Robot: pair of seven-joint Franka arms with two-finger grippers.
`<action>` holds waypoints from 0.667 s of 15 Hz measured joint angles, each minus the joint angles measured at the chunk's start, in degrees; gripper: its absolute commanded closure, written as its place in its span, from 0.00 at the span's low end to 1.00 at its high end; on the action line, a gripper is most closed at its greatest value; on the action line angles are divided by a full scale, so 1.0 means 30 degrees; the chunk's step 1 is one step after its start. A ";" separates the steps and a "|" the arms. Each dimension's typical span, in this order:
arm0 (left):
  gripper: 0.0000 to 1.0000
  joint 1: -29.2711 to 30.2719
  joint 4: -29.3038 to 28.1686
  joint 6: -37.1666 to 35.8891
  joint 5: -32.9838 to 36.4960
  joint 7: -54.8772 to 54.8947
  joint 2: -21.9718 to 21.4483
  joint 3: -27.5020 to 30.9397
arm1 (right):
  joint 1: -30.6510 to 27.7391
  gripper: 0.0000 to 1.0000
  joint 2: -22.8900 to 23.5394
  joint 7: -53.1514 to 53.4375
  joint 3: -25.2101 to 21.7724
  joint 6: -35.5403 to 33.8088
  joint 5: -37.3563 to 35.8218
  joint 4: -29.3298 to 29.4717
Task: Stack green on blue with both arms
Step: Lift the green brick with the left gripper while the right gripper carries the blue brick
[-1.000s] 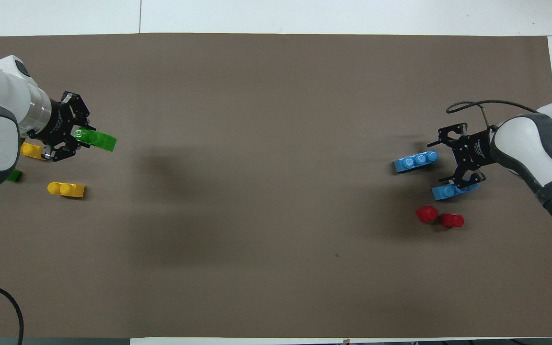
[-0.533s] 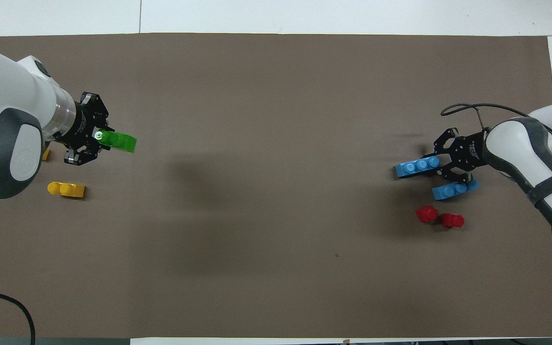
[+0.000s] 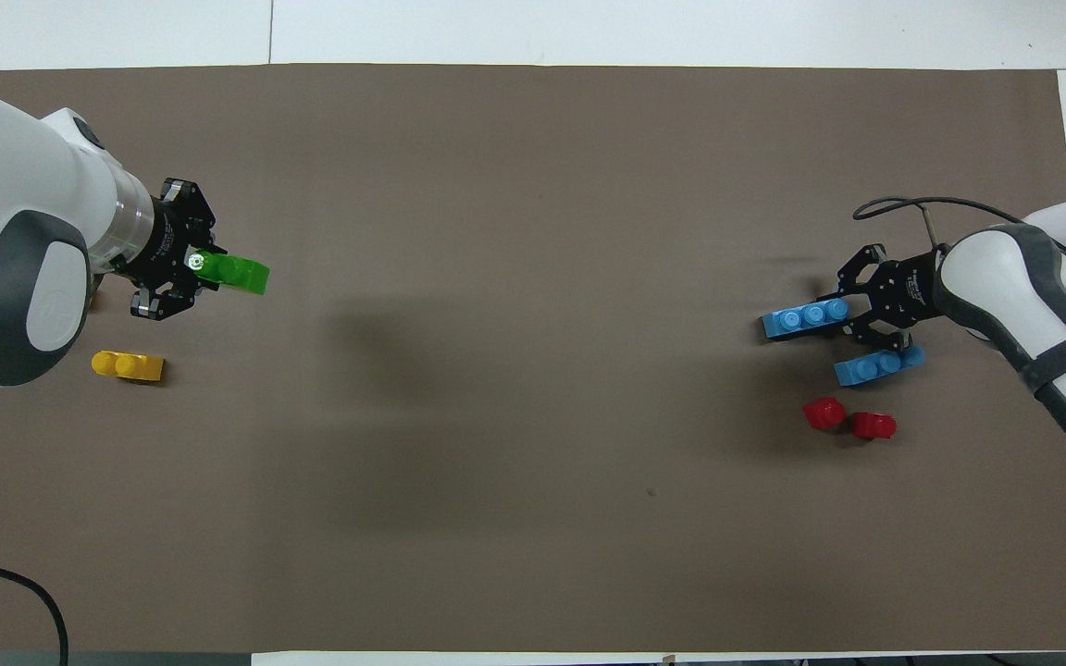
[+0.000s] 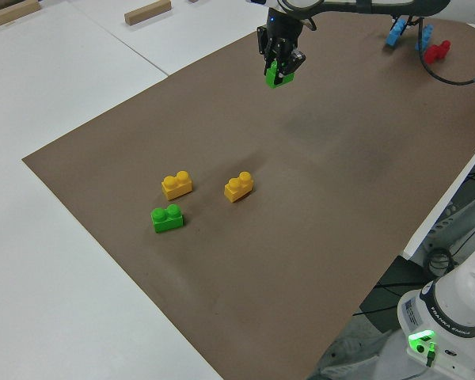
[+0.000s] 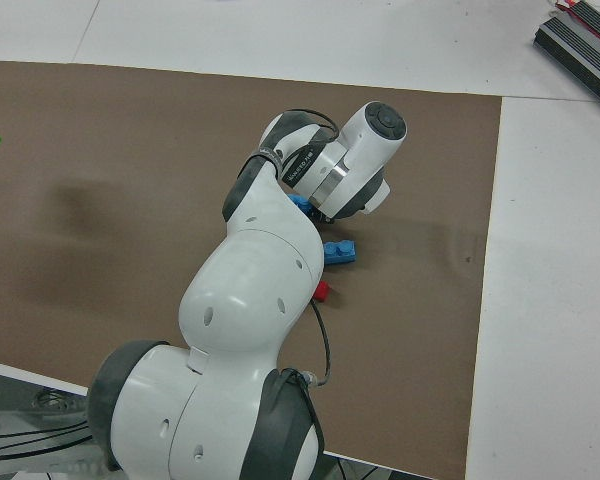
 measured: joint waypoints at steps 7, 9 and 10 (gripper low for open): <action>1.00 0.0000 0.0000 -0.0009 -0.0037 -0.0109 -0.0001 0.0001 | 0.5181 1.00 -0.0453 0.8292 0.0210 -0.0072 0.0011 0.2445; 1.00 -0.0029 0.0000 -0.0009 -0.0049 -0.0723 -0.0001 -0.0001 | 0.6533 1.00 -0.0470 1.0410 0.0228 0.0784 0.0011 0.2461; 1.00 -0.0092 0.0000 -0.0009 -0.0060 -0.1156 -0.0002 -0.0001 | 0.7167 1.00 -0.0470 1.1382 0.0235 0.1370 0.0012 0.2451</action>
